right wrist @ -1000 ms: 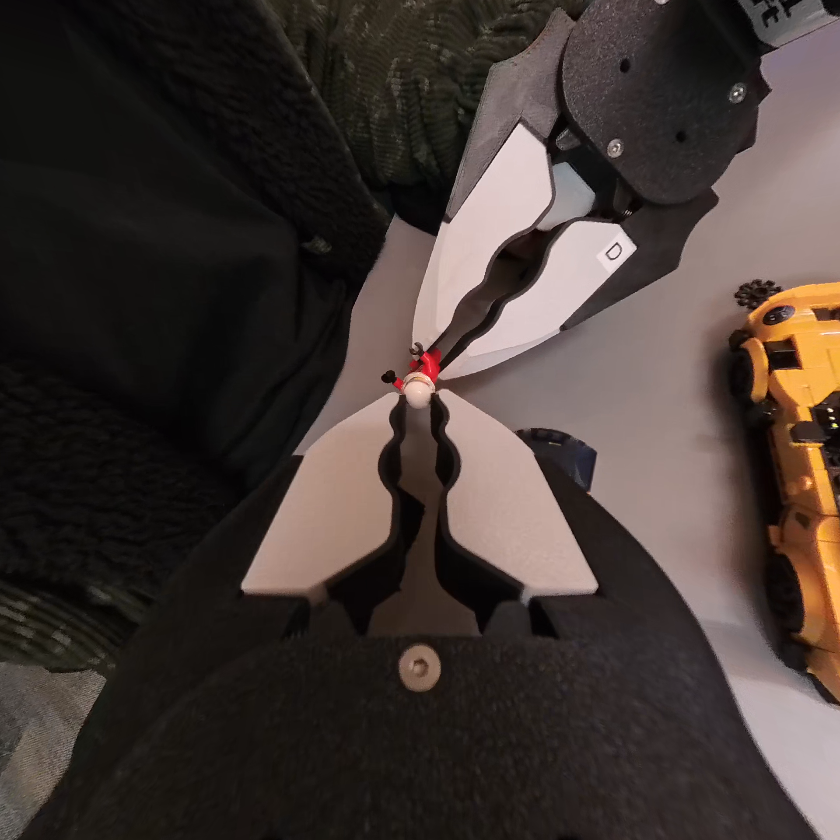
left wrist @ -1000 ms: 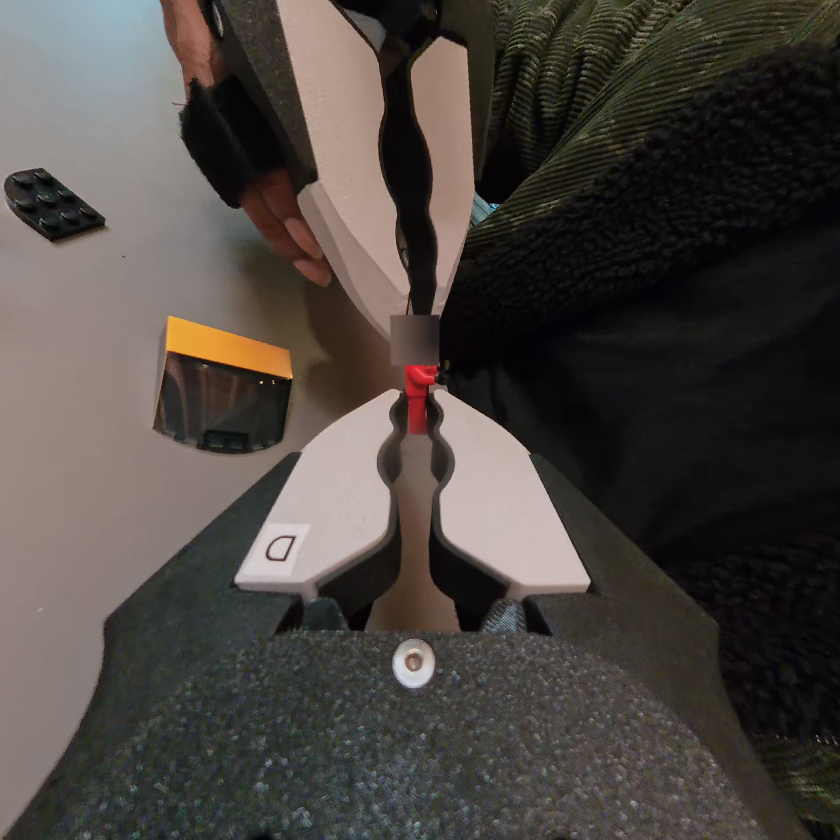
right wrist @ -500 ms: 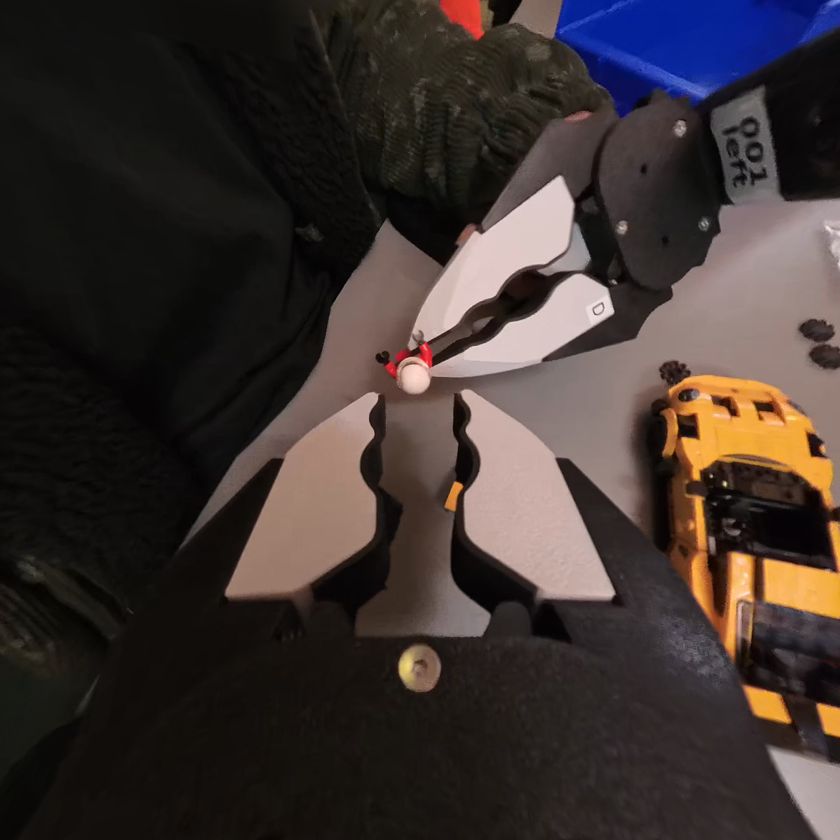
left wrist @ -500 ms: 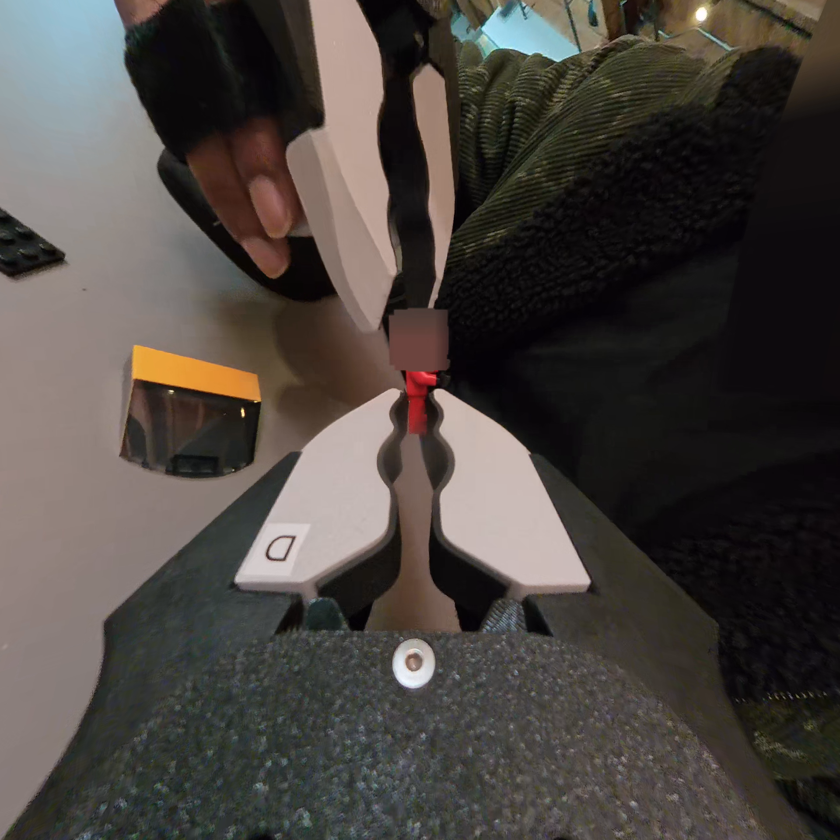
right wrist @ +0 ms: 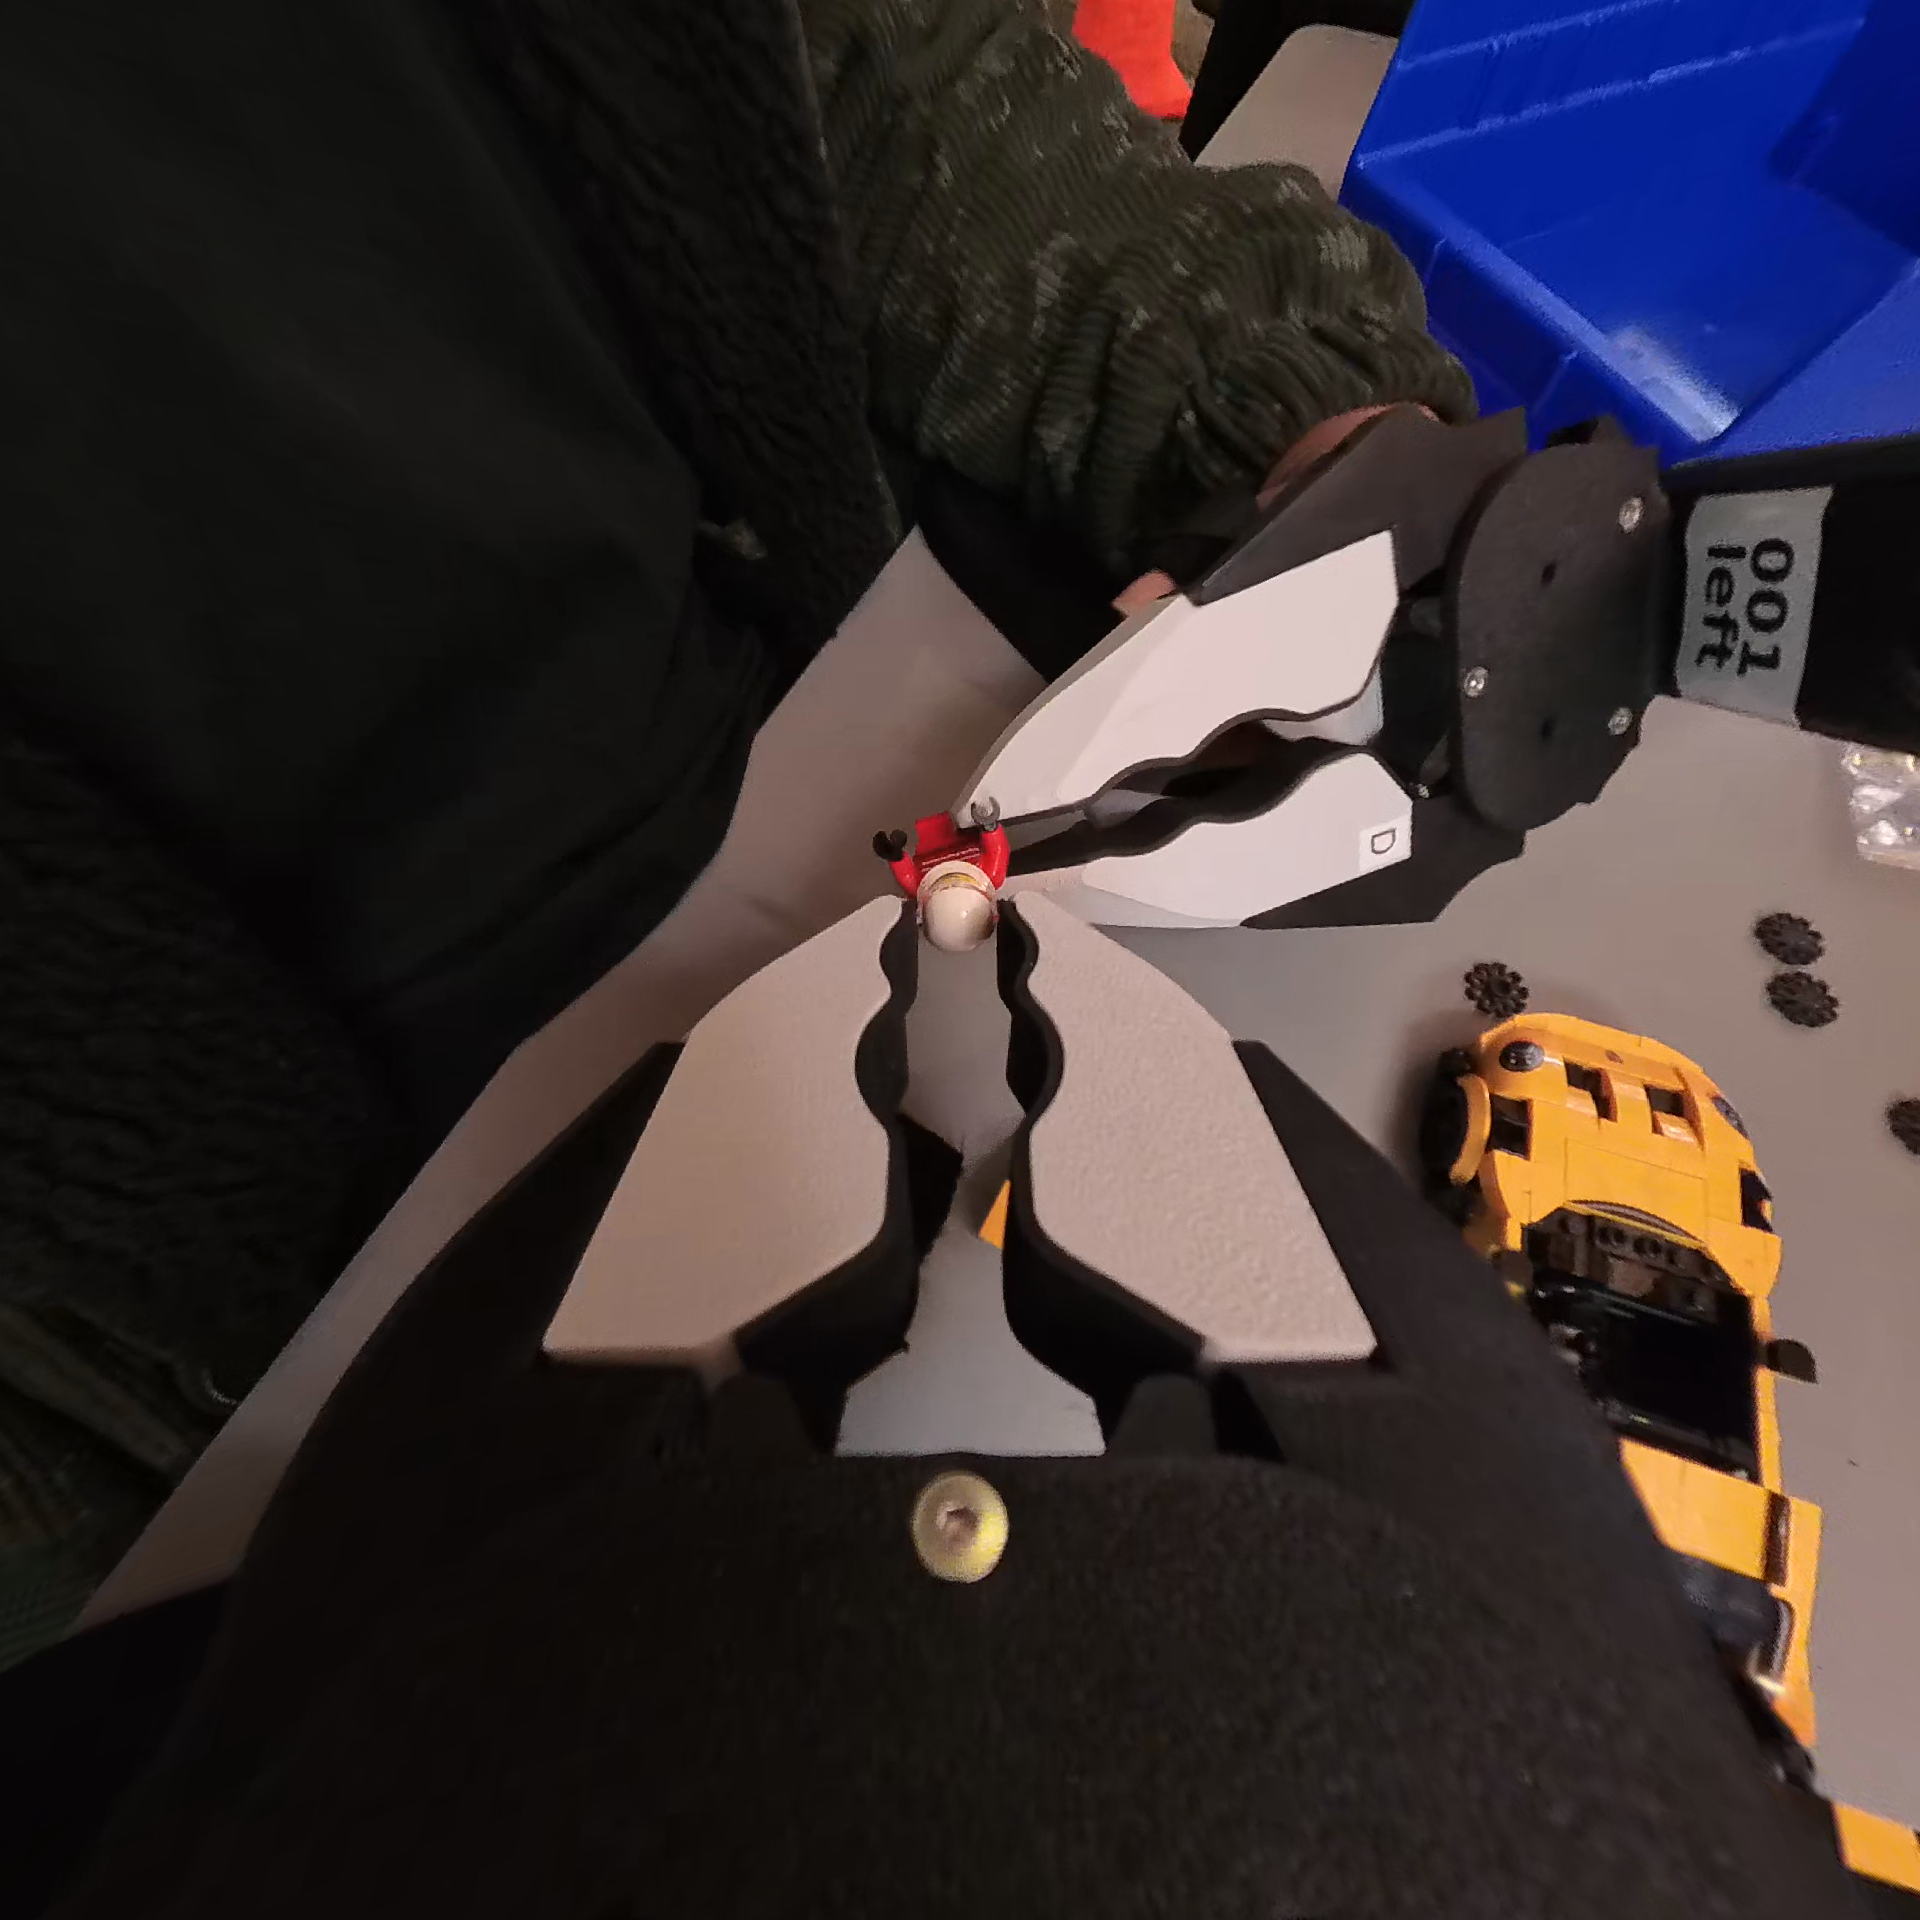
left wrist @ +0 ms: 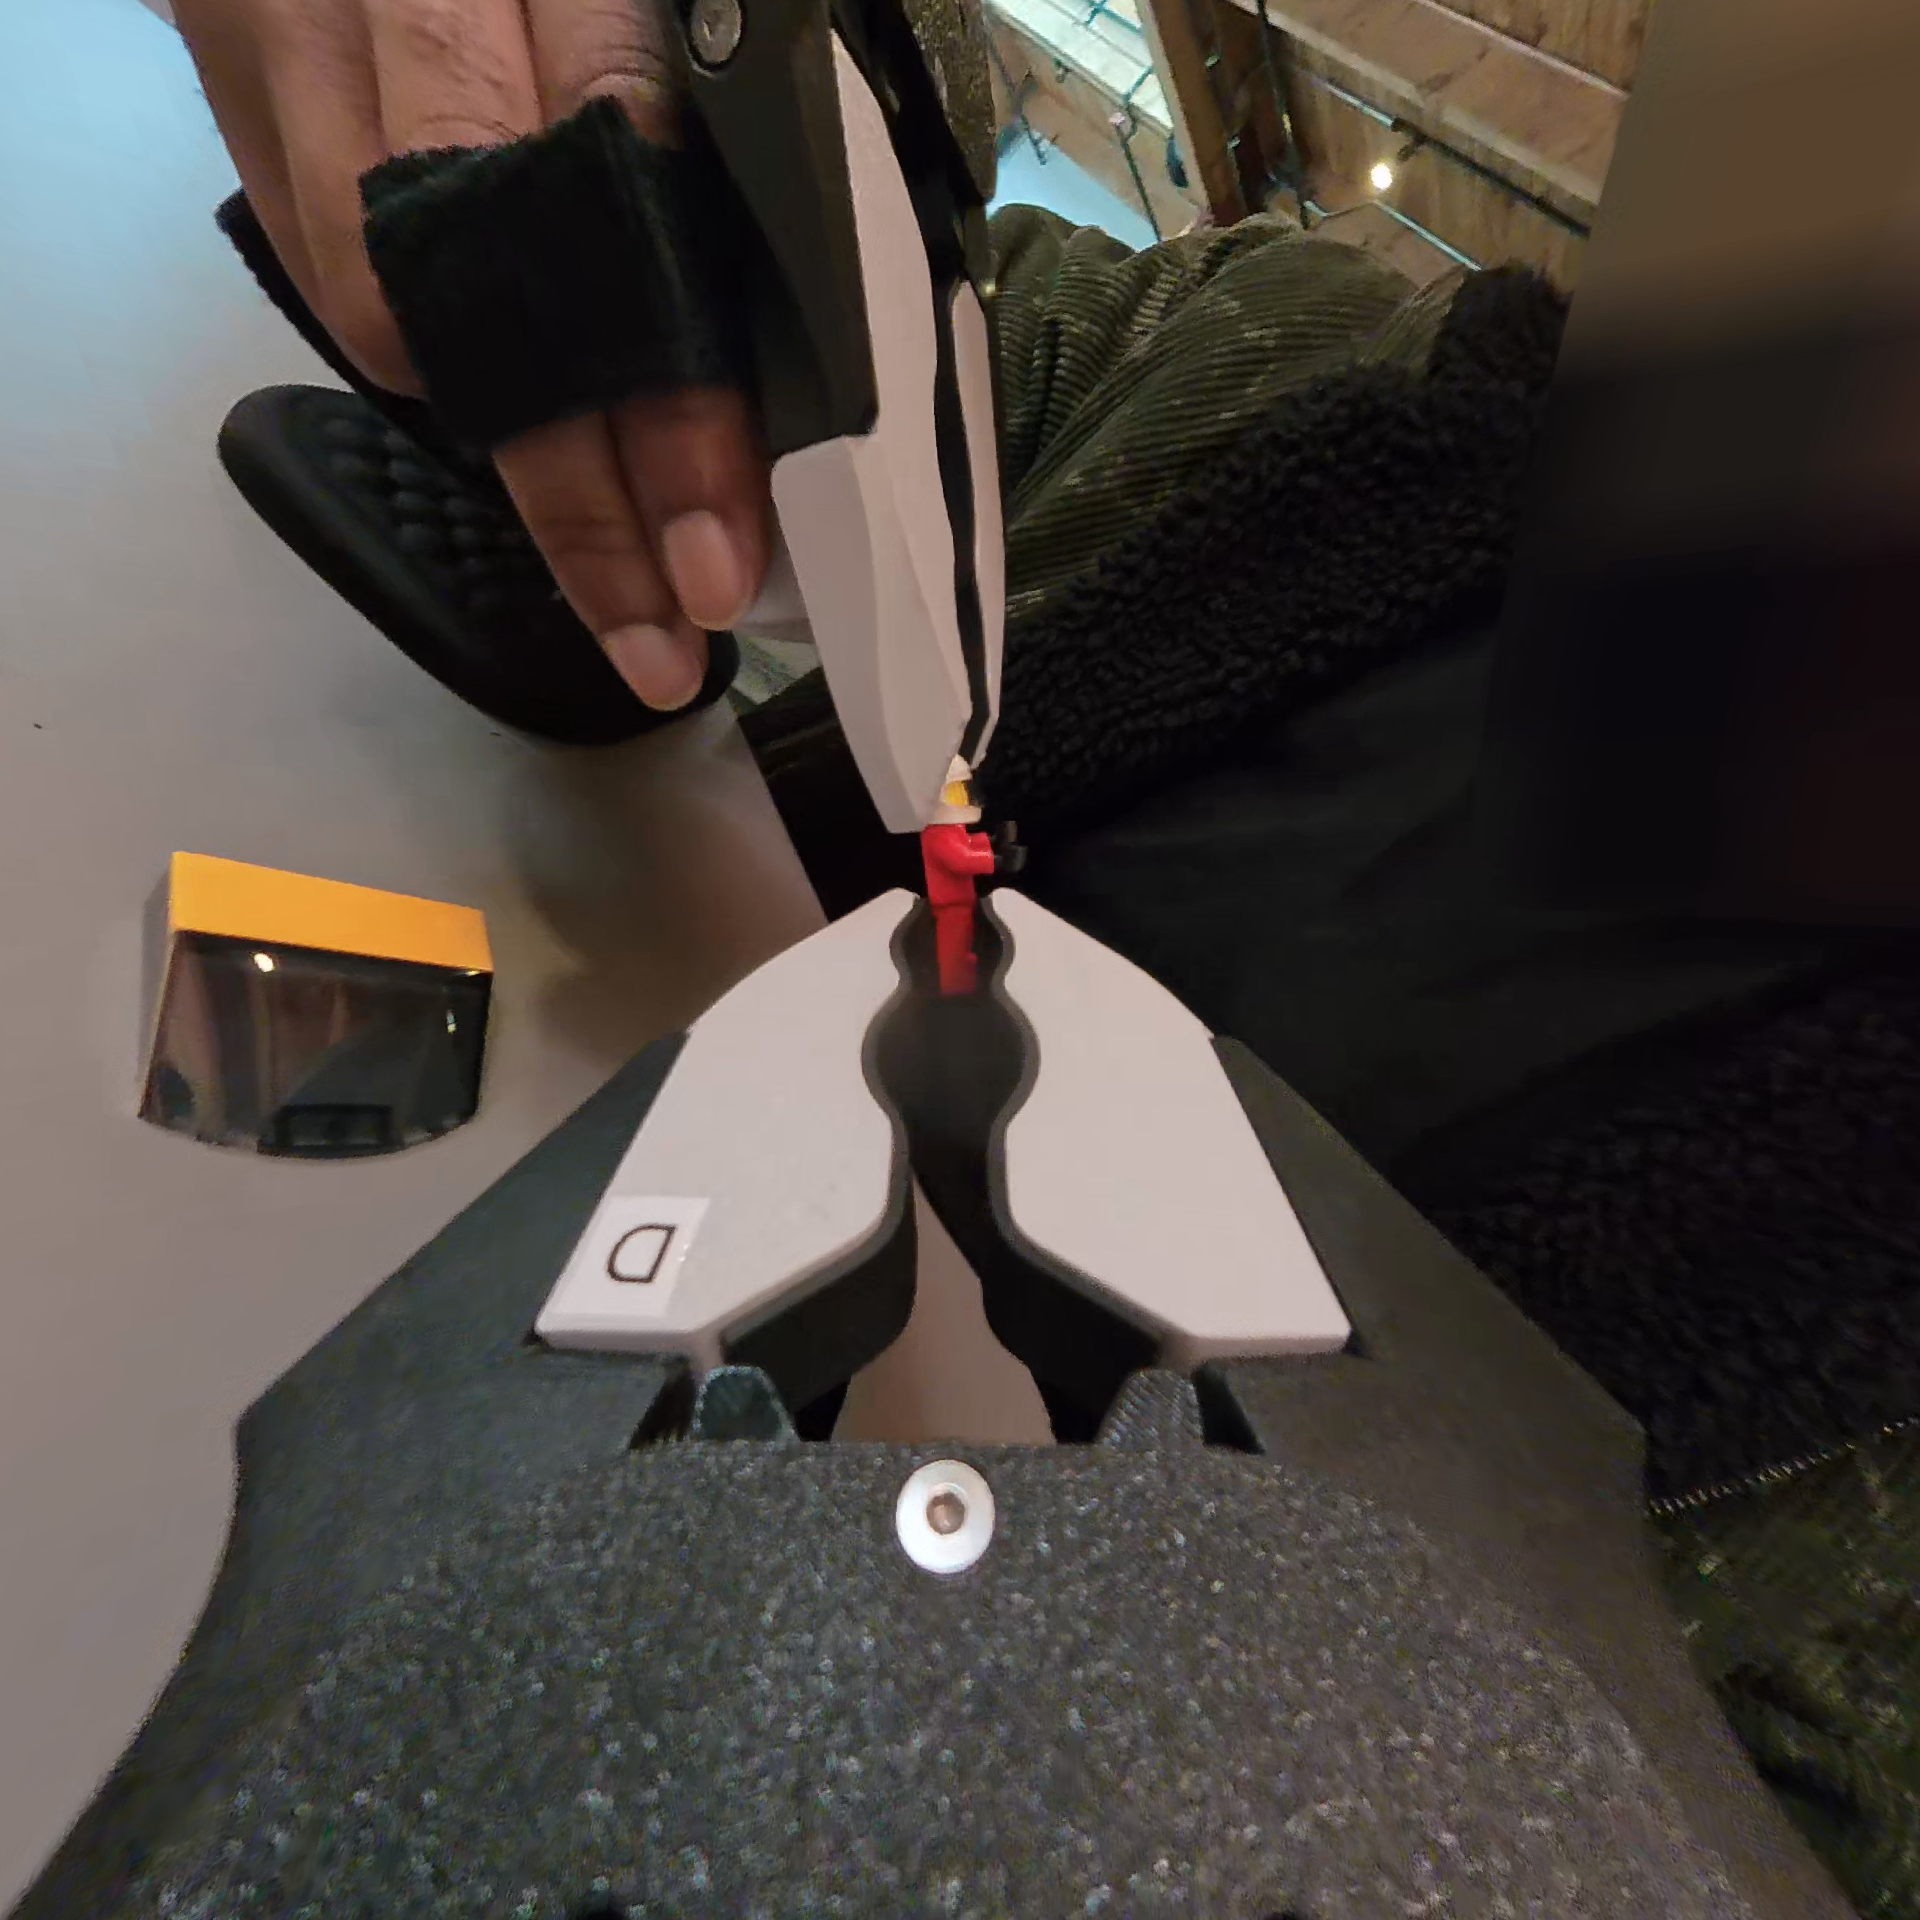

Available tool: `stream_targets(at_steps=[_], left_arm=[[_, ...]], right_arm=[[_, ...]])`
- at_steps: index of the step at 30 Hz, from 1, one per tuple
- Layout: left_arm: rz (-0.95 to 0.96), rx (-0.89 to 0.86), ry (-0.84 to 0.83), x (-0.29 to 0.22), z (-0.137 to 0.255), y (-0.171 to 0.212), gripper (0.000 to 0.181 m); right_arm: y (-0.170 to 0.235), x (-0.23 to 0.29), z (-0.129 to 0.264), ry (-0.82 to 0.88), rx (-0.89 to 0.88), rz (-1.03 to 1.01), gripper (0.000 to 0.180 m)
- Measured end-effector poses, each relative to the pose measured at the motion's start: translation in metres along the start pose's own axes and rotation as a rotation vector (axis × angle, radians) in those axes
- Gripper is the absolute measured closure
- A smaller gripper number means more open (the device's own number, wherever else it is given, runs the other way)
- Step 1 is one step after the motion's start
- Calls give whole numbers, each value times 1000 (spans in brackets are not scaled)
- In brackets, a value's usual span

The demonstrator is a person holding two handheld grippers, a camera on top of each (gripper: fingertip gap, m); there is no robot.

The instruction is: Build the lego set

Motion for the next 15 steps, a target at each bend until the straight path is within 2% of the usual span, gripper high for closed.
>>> stream_targets(at_steps=[4, 10, 12, 15], left_arm=[[11, -16, 53, -5, 1, -1, 173], [-10, -77, 31, -6, 6, -6, 170], [-44, -146, -23, -6, 14, -13, 157], [-161, -223, -229, -3, 30, -21, 154]], right_arm=[[-7, -1, 1, 14, -11, 36, 165], [-8, -5, 6, 16, 6, 1, 166], [-5, -10, 11, 28, 18, -22, 165], [4, -24, 21, 73, 81, -74, 165]])
Point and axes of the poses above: each gripper's, where its closed fingertips meet, z back along the fingers, y out of its underside, x = y × z across the jaws, the point moved 6 cm from there along z, back along the fingers, and after that the axes turned 9 degrees about z, right-handed, at the moved point
